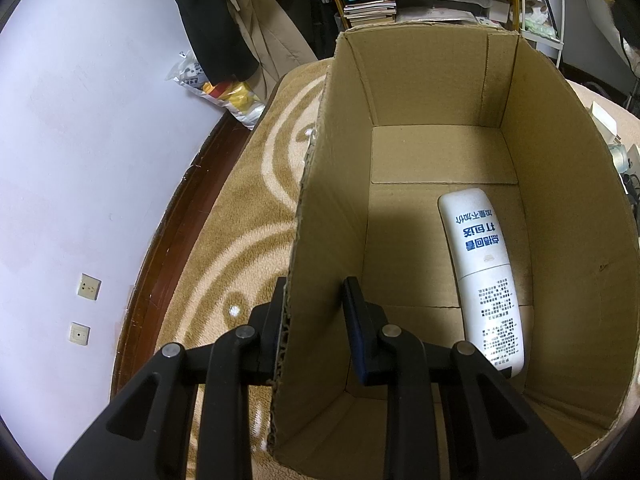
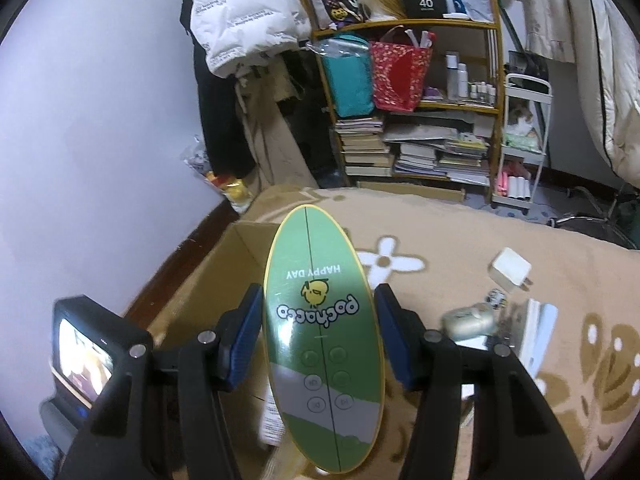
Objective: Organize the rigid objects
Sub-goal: 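Carry the green board into the box and release it beside the bottle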
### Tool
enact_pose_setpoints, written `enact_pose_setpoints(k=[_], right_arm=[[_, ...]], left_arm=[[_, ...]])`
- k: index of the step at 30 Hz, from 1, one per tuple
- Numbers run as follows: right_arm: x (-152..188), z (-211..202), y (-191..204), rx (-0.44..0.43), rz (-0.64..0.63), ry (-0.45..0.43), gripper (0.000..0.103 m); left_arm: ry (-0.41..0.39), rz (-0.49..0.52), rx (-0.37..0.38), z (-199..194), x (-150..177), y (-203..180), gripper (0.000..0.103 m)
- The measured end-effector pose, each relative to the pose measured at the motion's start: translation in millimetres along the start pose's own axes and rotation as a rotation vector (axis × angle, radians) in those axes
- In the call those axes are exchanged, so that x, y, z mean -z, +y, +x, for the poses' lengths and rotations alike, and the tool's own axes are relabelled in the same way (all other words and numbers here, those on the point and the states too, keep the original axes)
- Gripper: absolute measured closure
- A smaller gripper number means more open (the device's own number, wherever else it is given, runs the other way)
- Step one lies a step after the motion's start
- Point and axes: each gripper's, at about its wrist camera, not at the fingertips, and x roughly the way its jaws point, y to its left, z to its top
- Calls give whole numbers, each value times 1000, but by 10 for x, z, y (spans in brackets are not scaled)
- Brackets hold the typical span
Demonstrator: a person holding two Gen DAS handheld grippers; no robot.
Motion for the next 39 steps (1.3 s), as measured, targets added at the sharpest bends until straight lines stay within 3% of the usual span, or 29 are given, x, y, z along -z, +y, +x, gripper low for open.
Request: enact_pose_setpoints(k=[21, 39], right_arm=[[106, 293, 107, -111, 151, 56, 44], [238, 444, 159, -86, 162, 86, 42]], left_arm=[[5, -18, 22, 11, -5, 31, 78], [15, -35, 39, 5, -18, 40, 79]])
